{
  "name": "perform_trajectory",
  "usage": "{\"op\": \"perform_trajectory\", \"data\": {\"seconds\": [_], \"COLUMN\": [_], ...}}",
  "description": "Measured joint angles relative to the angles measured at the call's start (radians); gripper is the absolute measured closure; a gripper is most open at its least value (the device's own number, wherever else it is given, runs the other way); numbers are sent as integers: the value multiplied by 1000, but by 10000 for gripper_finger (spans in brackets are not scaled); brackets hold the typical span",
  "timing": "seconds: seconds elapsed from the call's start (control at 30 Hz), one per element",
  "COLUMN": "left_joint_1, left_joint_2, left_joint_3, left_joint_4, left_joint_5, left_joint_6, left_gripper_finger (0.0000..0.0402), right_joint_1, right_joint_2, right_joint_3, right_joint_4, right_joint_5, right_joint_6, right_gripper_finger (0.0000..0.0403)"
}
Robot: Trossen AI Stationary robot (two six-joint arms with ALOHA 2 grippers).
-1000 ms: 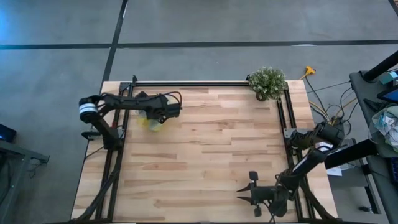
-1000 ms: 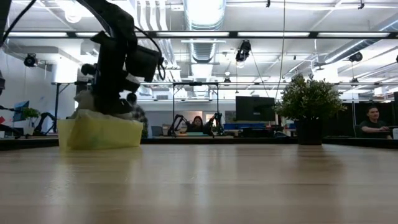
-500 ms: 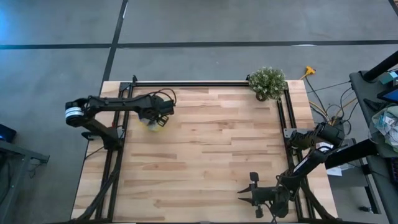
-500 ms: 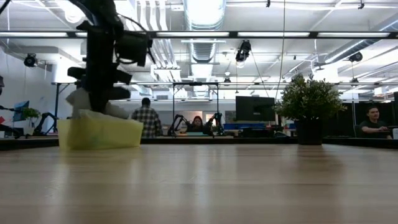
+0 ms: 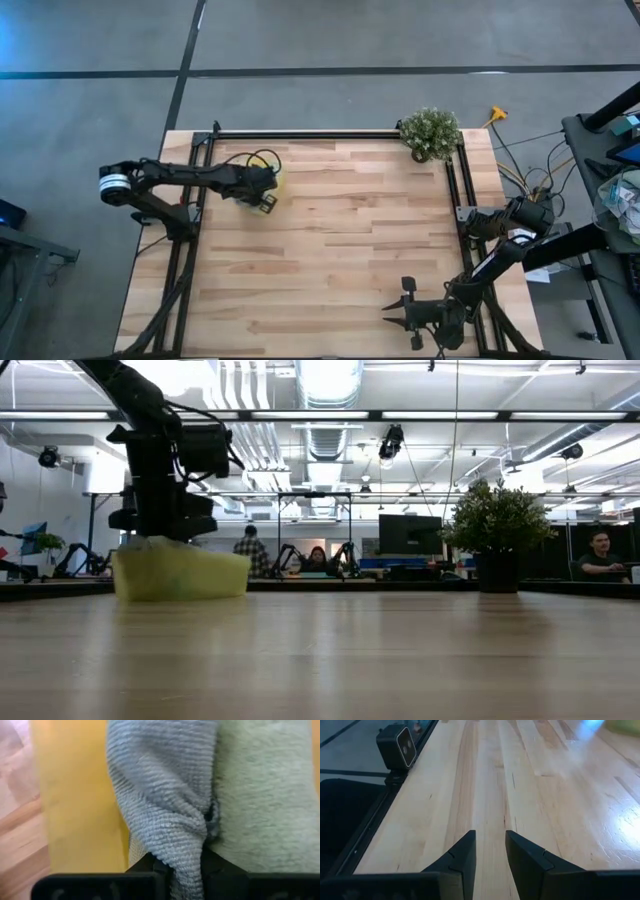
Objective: Roll microfiber towels into tight, uniform cylinder then place into a basket
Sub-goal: Put the rolled gray towel into the yellow bin
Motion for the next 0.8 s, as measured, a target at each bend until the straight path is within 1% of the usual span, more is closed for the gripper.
{"op": "perform_trajectory", "data": {"seconds": [0.23, 0.4, 0.53, 0.7, 0.8], "left_joint_1": [0, 0, 0, 0, 0], "left_joint_2": [-32, -26, -14, -25, -51], "left_joint_3": [5, -3, -11, 2, 20], "left_joint_4": [39, 59, 58, 54, 55], "left_joint_5": [4, 21, 17, -62, -82], "left_joint_6": [-7, -8, -8, -8, -1], "left_gripper_finger": [386, 379, 343, 280, 248], "right_joint_1": [0, 0, 0, 0, 0], "right_joint_2": [0, 0, 0, 0, 0], "right_joint_3": [0, 0, 0, 0, 0], "right_joint_4": [1, 1, 2, 3, 3], "right_joint_5": [0, 0, 0, 0, 0], "right_joint_6": [-1, -3, -3, -3, -3], "right_gripper_finger": [303, 303, 303, 303, 303]}}
